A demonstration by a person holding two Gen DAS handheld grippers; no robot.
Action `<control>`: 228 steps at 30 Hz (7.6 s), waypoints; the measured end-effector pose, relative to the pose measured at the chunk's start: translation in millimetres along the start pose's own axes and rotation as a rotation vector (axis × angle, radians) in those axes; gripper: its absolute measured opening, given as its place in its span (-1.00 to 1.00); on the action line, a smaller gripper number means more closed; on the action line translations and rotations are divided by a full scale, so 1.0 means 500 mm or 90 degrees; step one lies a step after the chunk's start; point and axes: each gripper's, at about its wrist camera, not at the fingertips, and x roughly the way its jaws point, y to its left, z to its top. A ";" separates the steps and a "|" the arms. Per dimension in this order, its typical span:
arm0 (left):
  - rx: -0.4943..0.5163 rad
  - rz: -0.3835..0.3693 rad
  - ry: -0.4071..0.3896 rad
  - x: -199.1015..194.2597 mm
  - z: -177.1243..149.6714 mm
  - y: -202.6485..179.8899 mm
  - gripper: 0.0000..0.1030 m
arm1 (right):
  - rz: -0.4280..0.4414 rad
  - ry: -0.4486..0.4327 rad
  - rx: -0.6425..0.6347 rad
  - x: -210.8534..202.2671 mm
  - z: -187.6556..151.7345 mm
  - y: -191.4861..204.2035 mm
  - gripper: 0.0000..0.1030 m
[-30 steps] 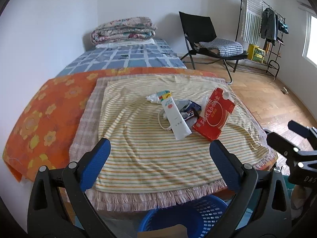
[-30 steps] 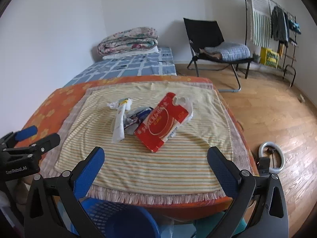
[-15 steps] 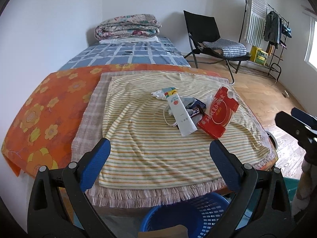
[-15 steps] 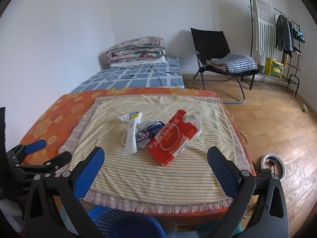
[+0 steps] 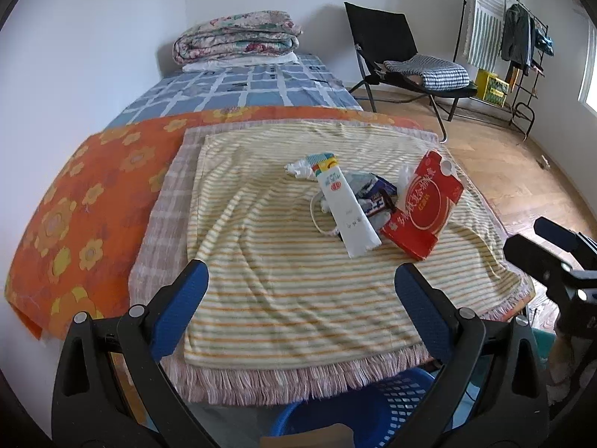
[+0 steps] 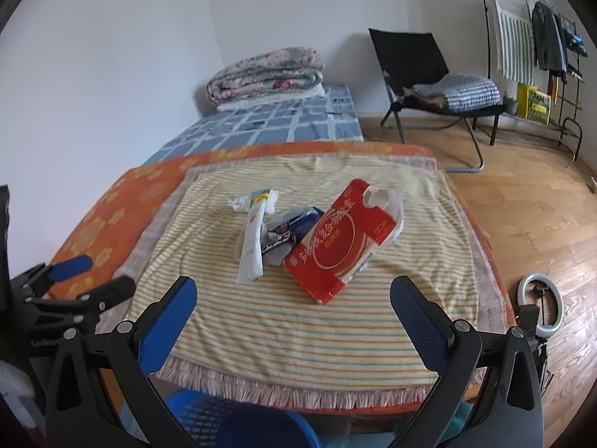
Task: Collect trash
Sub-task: 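Move both grippers toward the trash pile on the striped blanket, then grasp the white tube with the left gripper while the right gripper grasps the red tissue box, then lift the white tube and red box and carry both over the blue basket, then open both grippers to drop the tube and box into the blue basket, then move both grippers back to the white plastic bags on the blanket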
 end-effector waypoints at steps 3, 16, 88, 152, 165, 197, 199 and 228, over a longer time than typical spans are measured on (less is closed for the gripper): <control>-0.001 -0.003 -0.003 0.012 0.005 0.001 0.98 | -0.001 0.003 -0.005 0.008 0.001 -0.004 0.99; 0.001 -0.023 0.036 0.074 -0.015 -0.005 0.98 | 0.000 0.061 0.008 0.062 -0.012 -0.011 0.99; -0.088 -0.069 0.204 0.384 0.065 0.027 -0.65 | 0.160 0.218 0.296 0.341 0.062 -0.204 -0.26; -0.049 -0.122 0.111 0.079 -0.062 0.027 -0.91 | 0.145 0.081 0.036 0.071 -0.014 -0.038 -0.71; -0.064 -0.129 0.103 -0.035 -0.227 0.006 -0.91 | 0.178 0.145 0.024 -0.006 -0.179 -0.004 -0.71; -0.021 -0.129 0.144 -0.059 -0.354 -0.043 -0.21 | 0.140 0.217 0.021 -0.046 -0.313 0.019 -0.64; -0.018 -0.126 0.141 -0.061 -0.354 -0.044 -0.21 | 0.136 0.219 0.019 -0.046 -0.313 0.021 -0.53; -0.027 -0.120 0.101 -0.011 -0.161 -0.030 0.22 | 0.073 0.130 0.072 -0.073 -0.205 -0.089 0.44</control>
